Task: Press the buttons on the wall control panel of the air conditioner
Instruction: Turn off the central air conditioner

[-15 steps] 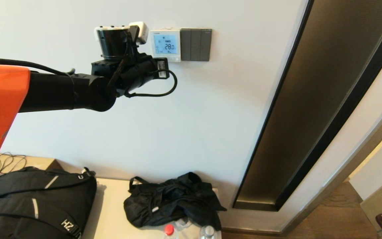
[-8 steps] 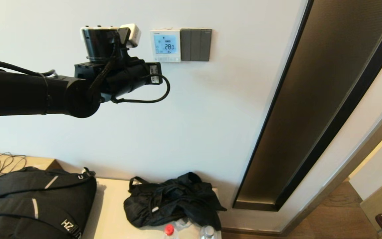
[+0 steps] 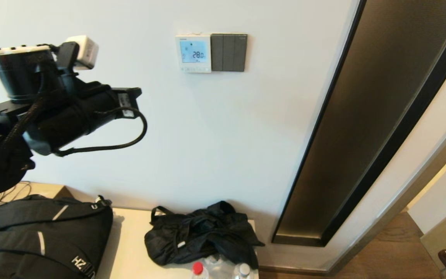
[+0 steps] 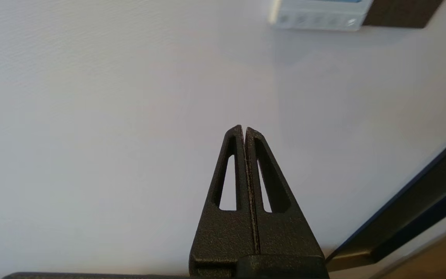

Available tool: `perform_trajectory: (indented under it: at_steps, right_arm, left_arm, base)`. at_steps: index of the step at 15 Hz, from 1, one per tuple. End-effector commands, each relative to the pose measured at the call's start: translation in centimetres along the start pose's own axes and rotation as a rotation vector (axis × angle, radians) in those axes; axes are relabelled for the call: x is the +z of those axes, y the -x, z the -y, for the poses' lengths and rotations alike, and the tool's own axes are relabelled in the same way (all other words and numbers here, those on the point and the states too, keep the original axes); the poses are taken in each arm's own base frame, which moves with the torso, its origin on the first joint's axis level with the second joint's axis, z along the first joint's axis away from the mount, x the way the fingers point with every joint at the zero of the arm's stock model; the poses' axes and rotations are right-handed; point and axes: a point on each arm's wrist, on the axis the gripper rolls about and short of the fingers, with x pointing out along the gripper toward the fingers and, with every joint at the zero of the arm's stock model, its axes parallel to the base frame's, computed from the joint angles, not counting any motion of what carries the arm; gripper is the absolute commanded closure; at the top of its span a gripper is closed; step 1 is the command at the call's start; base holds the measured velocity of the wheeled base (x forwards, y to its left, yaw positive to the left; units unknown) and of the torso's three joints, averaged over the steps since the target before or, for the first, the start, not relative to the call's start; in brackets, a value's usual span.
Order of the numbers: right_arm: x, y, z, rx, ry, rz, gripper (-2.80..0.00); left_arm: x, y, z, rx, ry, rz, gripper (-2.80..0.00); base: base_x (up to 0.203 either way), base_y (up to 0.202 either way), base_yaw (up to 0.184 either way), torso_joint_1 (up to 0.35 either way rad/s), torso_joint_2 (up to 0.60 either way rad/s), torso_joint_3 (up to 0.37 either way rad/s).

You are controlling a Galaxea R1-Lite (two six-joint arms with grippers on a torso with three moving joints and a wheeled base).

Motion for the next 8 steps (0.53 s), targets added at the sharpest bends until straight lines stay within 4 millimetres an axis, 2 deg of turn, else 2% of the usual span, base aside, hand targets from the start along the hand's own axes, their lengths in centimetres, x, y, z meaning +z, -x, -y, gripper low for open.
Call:
perform_trajectory:
  at_steps: [1, 4, 6, 8]
  right_arm:
    - [0.0, 0.0, 0.0, 0.001, 0.001, -0.001, 0.0]
    - [0.0, 0.0, 0.0, 0.001, 0.001, -0.001, 0.0]
    - [0.0, 0.0, 0.0, 0.001, 0.001, -0.001, 0.0]
    - [0.0, 0.0, 0.0, 0.001, 0.001, -0.001, 0.0]
  left_arm:
    - [0.1, 4.8, -1.9, 0.071, -0.004, 0.027, 0.0]
    - [-0.5, 8.7, -3.5, 0.148, -0.01, 0.05, 0.0]
    - [0.0, 11.0, -3.5, 0.173, -0.013, 0.089, 0.0]
    - [-0.3, 13.5, -3.9, 0.219, -0.019, 0.105, 0.0]
  base:
    - [0.0, 0.0, 0.0, 0.0, 0.0, 0.0]
    - [0.0, 0.0, 0.0, 0.0, 0.0, 0.0]
    - [0.0, 0.0, 0.0, 0.0, 0.0, 0.0]
    - [0.0, 0.0, 0.0, 0.0, 0.0, 0.0]
